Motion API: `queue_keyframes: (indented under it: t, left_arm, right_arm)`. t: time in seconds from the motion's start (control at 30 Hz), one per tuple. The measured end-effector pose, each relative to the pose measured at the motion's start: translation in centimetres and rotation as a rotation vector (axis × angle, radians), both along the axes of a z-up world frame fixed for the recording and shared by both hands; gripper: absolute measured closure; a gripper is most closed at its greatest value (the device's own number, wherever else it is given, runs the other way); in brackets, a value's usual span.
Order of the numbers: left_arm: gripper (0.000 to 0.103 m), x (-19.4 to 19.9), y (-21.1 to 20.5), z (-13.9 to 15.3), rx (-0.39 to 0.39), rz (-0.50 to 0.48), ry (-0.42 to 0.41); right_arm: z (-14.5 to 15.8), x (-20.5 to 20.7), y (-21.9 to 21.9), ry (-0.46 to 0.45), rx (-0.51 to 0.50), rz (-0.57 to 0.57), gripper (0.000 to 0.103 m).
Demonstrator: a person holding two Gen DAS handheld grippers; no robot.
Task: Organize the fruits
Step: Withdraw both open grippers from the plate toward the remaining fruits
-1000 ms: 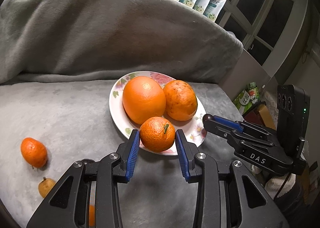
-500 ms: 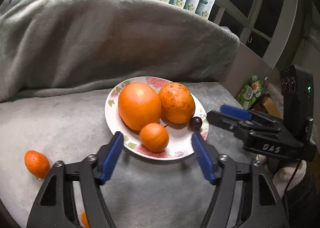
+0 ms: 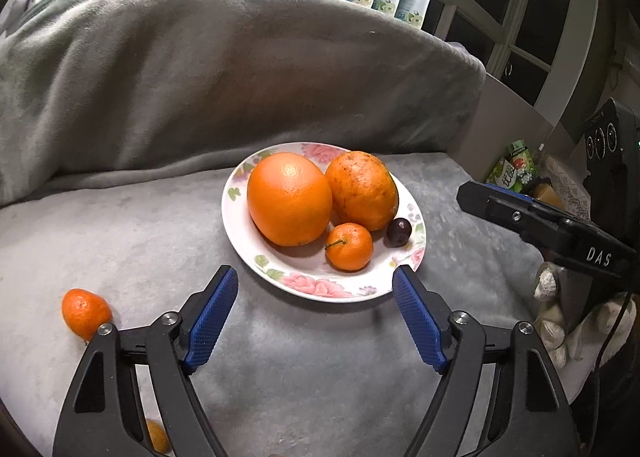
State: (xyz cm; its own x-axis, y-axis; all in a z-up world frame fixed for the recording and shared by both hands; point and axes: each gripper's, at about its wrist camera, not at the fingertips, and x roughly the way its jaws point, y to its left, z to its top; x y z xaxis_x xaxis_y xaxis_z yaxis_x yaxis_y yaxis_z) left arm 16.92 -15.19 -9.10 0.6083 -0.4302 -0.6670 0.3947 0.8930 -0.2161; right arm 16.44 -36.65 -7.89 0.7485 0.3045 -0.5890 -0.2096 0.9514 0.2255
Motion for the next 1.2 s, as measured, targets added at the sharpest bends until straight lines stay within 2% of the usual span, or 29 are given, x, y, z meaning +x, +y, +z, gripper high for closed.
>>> queue_keyframes:
  t: [0.3,0.57,0.9,1.2]
  left_arm:
    - [0.022,-0.7,0.5,0.7,0.001,0.012,-0.015]
    - [0.022,-1.8,3.3,1.7,-0.017,0.058,-0.039]
    - [0.022,-4.5,9.4,1.3,0.015,0.167,-0.034]
    - [0.022,-6.6,12.9,-0.2,0.016,0.219,-0.002]
  right_arm:
    - [0.7,-0.8,0.7,-0.012,-0.012,-0.003,0.006]
    - [1.8,-2.2,2.1,-0.035,-0.019,0.018,0.005]
    - [2.4,-2.7,5.4,-0.044,-0.008,0.111,0.005]
    - [1.2,-3.2,9.0,-0.008,0.0,0.231,0.005]
